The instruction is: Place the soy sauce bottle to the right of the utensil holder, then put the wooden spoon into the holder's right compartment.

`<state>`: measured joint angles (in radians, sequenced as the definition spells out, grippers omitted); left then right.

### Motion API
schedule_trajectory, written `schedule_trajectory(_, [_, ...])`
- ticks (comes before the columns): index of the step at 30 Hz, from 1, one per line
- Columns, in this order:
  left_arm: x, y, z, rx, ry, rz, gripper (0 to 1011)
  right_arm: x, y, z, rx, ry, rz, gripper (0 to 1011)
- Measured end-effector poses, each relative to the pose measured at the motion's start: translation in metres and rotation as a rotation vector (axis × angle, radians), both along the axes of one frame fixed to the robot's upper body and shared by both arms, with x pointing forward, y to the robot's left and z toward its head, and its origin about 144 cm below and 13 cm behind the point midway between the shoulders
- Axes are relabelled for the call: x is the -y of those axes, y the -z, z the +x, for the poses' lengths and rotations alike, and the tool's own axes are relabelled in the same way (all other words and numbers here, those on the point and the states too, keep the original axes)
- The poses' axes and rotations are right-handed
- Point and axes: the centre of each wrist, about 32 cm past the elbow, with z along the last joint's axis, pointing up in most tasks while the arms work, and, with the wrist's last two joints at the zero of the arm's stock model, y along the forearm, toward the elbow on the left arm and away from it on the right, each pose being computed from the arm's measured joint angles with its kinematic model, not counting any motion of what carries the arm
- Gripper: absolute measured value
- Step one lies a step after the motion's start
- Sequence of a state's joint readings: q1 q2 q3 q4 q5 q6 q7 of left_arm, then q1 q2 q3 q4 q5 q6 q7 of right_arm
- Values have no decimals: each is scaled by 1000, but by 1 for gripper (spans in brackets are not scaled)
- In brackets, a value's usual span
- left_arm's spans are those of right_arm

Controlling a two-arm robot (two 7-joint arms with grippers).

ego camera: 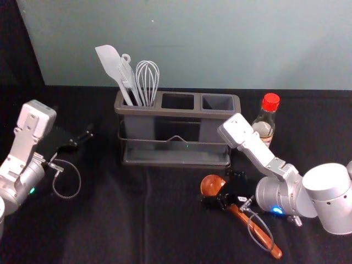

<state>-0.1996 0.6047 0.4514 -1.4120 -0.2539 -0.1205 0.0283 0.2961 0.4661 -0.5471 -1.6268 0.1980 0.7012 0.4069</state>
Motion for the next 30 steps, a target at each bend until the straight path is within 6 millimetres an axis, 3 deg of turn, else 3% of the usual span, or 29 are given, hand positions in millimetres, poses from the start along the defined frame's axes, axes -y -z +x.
schedule_trajectory(3, [0,0,0,0,0,0,1005,0,0,0,0,0,0,838])
schedule_trajectory(23, [0,0,0,0,0,0,1005,0,0,0,-2,0,1,838])
schedule_trajectory(30, [0,0,0,0,0,0,1005,13,-10,-6,65,-3,73,838])
